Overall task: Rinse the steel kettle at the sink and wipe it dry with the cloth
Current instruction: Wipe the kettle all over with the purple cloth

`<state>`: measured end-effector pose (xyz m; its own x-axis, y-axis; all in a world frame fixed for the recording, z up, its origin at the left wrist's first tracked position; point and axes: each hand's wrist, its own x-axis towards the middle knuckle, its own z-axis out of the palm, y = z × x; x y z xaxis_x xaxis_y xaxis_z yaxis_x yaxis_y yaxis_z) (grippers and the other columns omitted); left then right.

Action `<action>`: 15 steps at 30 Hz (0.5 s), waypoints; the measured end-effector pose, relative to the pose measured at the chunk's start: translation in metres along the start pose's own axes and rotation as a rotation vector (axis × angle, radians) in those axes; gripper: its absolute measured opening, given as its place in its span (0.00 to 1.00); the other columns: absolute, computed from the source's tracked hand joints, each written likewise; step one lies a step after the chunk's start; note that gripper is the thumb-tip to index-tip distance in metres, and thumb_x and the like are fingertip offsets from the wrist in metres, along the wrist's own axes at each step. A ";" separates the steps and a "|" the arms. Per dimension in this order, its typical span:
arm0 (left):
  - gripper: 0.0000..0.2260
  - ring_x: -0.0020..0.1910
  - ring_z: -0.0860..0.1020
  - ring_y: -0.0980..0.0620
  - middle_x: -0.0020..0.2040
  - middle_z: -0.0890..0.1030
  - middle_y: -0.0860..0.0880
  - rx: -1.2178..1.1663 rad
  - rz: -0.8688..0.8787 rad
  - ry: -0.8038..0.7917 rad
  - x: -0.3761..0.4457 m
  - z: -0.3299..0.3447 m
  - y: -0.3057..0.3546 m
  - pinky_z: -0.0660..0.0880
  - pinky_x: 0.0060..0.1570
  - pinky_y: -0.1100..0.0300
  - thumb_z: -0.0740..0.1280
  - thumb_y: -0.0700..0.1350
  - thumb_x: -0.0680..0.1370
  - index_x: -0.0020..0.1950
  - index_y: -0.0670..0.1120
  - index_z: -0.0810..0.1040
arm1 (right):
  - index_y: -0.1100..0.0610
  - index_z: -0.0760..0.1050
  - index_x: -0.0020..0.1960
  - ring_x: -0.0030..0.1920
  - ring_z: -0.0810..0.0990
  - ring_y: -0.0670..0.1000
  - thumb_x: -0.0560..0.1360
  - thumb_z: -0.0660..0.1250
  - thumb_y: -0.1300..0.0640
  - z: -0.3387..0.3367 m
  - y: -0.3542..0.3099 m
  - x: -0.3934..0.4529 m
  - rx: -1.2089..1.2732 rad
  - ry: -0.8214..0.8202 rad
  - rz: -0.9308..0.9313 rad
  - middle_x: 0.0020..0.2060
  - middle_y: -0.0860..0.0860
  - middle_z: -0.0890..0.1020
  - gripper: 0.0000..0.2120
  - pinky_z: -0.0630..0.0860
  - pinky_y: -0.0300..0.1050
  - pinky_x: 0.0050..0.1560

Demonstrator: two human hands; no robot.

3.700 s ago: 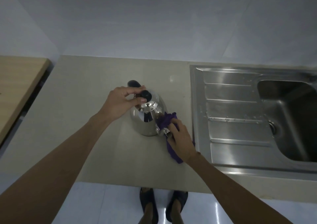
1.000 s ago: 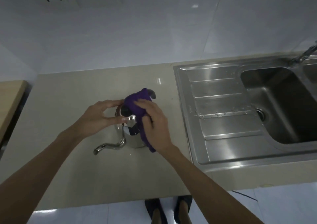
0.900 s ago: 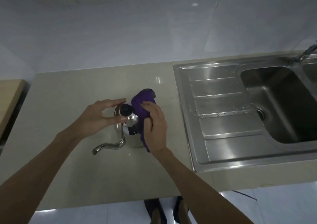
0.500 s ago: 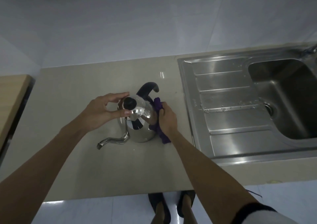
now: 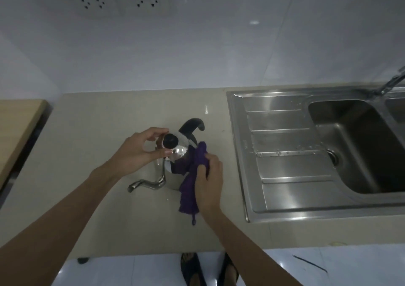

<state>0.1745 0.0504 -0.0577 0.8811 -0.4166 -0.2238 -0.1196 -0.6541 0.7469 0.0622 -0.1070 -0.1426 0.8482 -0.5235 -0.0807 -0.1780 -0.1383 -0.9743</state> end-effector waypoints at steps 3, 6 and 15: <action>0.26 0.64 0.74 0.58 0.63 0.78 0.58 -0.013 -0.002 -0.007 -0.002 0.002 0.001 0.66 0.63 0.59 0.75 0.54 0.71 0.67 0.61 0.73 | 0.55 0.71 0.62 0.50 0.77 0.50 0.80 0.55 0.62 0.005 -0.009 0.029 0.029 -0.027 -0.011 0.53 0.50 0.77 0.13 0.76 0.40 0.51; 0.26 0.66 0.72 0.57 0.65 0.77 0.58 0.034 0.003 -0.045 0.000 -0.003 0.006 0.64 0.64 0.60 0.74 0.51 0.72 0.70 0.58 0.73 | 0.59 0.72 0.61 0.51 0.79 0.57 0.81 0.53 0.61 -0.004 0.000 0.055 -0.102 -0.152 0.285 0.54 0.59 0.80 0.13 0.76 0.48 0.52; 0.40 0.64 0.71 0.55 0.62 0.76 0.54 0.090 -0.025 0.081 -0.004 0.010 0.012 0.64 0.61 0.61 0.70 0.71 0.57 0.68 0.59 0.74 | 0.52 0.78 0.56 0.43 0.80 0.46 0.77 0.61 0.57 0.003 0.001 0.057 0.045 -0.026 0.148 0.44 0.46 0.81 0.11 0.77 0.35 0.40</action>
<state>0.1656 0.0379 -0.0539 0.9179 -0.3495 -0.1876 -0.1347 -0.7195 0.6814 0.1118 -0.1346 -0.1489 0.8268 -0.5138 -0.2292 -0.2802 -0.0229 -0.9597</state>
